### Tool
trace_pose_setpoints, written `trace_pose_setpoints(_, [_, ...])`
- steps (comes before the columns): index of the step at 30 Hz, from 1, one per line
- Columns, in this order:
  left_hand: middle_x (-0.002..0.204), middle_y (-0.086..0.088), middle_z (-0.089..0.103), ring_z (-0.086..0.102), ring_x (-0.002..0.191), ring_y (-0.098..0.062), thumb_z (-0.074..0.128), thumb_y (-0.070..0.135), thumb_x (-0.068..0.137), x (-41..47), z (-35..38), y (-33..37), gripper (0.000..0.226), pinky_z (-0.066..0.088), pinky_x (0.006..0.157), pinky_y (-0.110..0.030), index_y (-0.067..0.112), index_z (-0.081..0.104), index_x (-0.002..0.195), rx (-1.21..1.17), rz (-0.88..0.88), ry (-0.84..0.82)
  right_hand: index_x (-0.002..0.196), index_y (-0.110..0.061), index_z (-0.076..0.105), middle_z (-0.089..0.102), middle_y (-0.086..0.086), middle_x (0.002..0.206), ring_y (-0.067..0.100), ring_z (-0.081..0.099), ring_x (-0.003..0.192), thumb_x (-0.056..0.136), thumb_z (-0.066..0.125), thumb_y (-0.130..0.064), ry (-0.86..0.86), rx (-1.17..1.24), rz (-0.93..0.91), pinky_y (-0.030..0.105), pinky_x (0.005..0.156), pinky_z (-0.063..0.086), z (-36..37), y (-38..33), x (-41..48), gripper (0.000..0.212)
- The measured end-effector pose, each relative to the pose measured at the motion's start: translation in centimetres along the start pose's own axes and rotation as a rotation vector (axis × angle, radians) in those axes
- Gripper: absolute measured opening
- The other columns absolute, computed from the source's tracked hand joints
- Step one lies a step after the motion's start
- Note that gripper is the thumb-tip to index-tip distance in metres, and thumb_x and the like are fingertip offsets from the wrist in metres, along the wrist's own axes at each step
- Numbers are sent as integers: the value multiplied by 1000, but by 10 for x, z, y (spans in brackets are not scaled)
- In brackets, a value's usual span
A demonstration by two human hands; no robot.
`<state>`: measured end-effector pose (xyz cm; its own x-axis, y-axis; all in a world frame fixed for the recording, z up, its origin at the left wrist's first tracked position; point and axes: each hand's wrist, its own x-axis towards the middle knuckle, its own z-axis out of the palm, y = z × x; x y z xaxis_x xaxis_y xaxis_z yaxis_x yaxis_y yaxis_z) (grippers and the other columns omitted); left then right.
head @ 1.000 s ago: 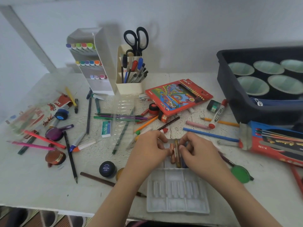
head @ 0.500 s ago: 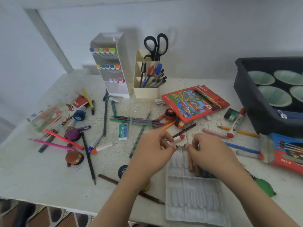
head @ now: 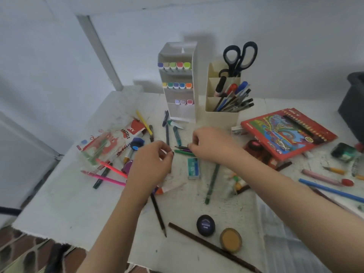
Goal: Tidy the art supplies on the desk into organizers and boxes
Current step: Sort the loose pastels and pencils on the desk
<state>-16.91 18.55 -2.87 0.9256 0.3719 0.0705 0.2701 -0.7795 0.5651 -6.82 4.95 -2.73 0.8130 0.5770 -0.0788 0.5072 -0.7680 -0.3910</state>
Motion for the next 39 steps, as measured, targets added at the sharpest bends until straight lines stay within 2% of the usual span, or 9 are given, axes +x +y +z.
trace_pose_setpoints(4, [78,6,59,49,69,3,59,16,87,44,-15,-29,7,37,58,-14,16,65,90,-14,35,-11,88,-16,60,56,0,85,18,52,76,92,50,-30,62,27,-10,30,63,41,19,-20,42,18])
trace_pose_setpoints(10, [79,8,58,51,70,1,61,15,85,112,-17,-50,5,32,59,-7,17,63,89,-12,95,-17,84,-21,48,47,-3,79,15,46,73,90,56,-37,194,-33,84,29,62,35,41,-28,73,20])
trace_pose_setpoints(13, [89,4,58,52,82,-11,60,13,84,141,-9,-50,5,36,73,-18,18,60,85,30,115,-36,90,-17,58,52,-2,79,16,46,73,90,55,-32,194,-68,107,28,62,35,43,-26,77,15])
trace_pose_setpoints(16, [88,-1,57,50,85,-15,54,12,85,160,2,-43,8,37,75,-24,13,60,79,77,93,-48,74,-18,52,43,-7,65,16,50,67,88,55,-31,204,-50,102,26,51,30,40,-25,72,19])
trace_pose_setpoints(20, [70,-5,56,53,75,-21,52,17,89,176,12,-31,29,39,70,-29,6,59,63,177,40,-106,76,-20,53,50,-8,63,9,47,58,84,56,-37,345,189,62,24,46,32,33,-23,52,19])
trace_pose_setpoints(24, [68,-4,60,54,65,-17,58,18,83,187,14,-28,25,37,62,-26,5,68,65,306,20,-231,74,-22,53,55,-7,62,6,46,51,82,51,-39,492,393,-7,19,46,31,22,-21,18,19])
trace_pose_setpoints(29, [47,-2,50,52,52,-16,56,12,79,183,13,-29,41,40,54,-26,7,54,39,294,-4,-177,82,-26,46,58,-9,66,0,46,49,83,58,-27,509,649,-13,14,47,36,10,-10,-16,12])
trace_pose_setpoints(34, [61,-12,61,57,61,-23,57,20,86,161,0,-28,42,36,53,-24,1,65,49,191,-50,-151,112,-28,47,65,-5,70,5,50,49,87,57,-22,514,728,34,22,50,45,4,4,-43,27])
trace_pose_setpoints(39, [67,0,64,54,57,-10,61,18,84,105,-18,-11,18,33,50,-18,14,67,68,43,3,-136,86,-22,58,60,-16,78,7,55,61,82,63,-17,530,611,23,15,55,45,-9,22,-71,8])
